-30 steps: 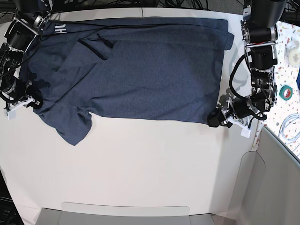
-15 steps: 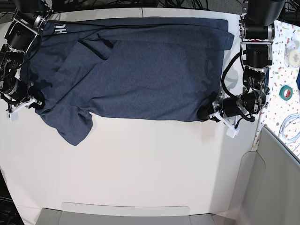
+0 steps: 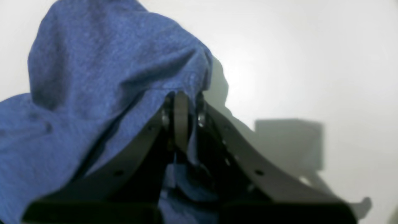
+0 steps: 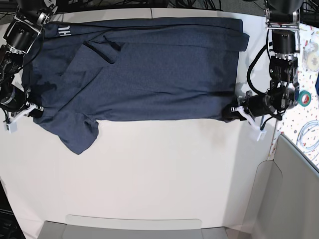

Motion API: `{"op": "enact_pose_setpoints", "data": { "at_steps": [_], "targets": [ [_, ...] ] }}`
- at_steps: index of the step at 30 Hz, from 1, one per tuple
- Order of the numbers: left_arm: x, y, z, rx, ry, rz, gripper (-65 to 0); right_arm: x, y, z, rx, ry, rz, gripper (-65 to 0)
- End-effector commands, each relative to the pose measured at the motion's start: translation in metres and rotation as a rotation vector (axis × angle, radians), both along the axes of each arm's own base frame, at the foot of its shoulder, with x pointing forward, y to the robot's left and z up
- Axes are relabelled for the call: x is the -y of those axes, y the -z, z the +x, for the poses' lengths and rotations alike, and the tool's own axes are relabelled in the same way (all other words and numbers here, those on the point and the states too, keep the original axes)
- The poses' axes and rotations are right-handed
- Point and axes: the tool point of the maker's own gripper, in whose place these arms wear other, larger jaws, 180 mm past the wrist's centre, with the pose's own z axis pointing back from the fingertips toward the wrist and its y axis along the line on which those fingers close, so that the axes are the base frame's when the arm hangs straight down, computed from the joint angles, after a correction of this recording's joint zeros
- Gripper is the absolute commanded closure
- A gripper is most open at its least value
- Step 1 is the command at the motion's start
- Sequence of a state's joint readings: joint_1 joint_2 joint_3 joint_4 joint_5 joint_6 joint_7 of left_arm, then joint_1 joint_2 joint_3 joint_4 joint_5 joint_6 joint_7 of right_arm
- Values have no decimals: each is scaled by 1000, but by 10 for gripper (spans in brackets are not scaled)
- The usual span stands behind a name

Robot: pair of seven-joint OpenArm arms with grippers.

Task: Layout the t-shirt on the table in an organized manner, then fold the t-shirt properly
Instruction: 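Lift the hem with both grippers and fold it over toward the collar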

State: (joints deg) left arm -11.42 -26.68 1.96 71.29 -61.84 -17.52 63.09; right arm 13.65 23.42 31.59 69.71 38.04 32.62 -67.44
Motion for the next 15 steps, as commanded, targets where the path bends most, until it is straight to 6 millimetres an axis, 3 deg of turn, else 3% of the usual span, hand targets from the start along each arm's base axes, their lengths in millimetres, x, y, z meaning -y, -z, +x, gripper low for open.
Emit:
{"op": "enact_pose_setpoints", "data": {
  "at_steps": [1, 8, 15],
  "targets": [
    [-12, -15, 4, 47, -18, 15, 0, 9, -25, 8, 73, -3, -40, 0],
    [-32, -28, -29, 61, -34, 54, 0, 9, -41, -11, 98, -47, -157, 0],
    [-38, -42, -55, 76, -10, 109, 0, 11, -32, -41, 54, -69, -213, 0]
  ]
}}
